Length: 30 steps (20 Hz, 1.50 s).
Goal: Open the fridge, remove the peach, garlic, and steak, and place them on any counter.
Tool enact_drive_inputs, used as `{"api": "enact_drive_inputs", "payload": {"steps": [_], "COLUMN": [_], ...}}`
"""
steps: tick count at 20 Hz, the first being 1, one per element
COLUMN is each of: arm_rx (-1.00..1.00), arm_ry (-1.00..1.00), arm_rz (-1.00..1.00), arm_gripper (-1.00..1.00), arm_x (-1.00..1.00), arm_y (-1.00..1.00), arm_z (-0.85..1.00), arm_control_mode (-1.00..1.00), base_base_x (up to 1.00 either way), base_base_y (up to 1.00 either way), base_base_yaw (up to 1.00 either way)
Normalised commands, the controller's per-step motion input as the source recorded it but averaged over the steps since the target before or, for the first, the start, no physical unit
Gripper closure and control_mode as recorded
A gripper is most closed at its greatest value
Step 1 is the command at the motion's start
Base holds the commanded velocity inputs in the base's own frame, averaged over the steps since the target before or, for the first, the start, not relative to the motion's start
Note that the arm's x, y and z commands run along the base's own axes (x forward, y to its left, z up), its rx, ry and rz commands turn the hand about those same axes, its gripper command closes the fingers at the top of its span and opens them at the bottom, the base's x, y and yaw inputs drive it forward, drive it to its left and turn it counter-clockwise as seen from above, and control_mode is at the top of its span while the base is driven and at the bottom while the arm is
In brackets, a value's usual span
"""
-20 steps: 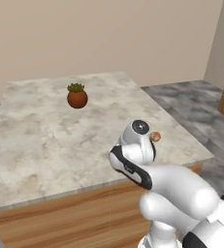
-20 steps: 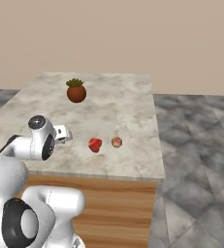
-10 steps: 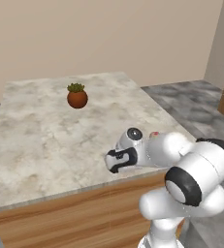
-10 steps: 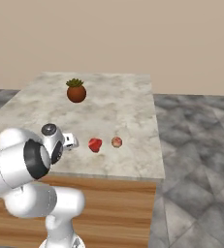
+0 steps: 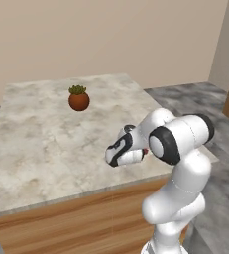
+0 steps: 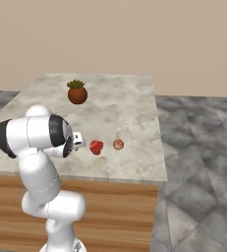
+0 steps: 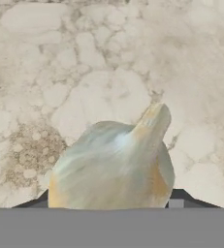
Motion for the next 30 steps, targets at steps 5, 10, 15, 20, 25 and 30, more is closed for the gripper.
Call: {"api": "enact_drive_inputs", "payload": {"steps": [5,10,15,20,25,30], "arm_rx": [-0.03,0.00,0.02,0.04,0.00,0.00], "arm_ry": [0.00,-0.01,-0.07,-0.25,-0.27,-0.12], "arm_rz": [0.00,-0.01,-0.01,0.01,0.01,0.04], "arm_gripper": [-1.00,-1.00,-1.00,-1.00,-1.00,-1.00], "arm_x": [0.01,-0.51,-0.61,-1.00,-1.00,-1.00], "arm_y": [0.03,0.00,-0.04,-0.14,-0.14,-0.01], "arm_z": [-0.02,0.31,0.95,1.00,1.00,0.87], "arm_control_mode": [-1.00,-1.00,-1.00,-1.00,-1.00,-1.00], "base_base_x": [0.00,0.00,0.00,0.00,0.00,0.00], "base_base_y": [0.00,0.00,0.00,0.00,0.00,0.00], "base_base_yaw": [0.00,0.00,0.00,0.00,0.00,0.00]}}
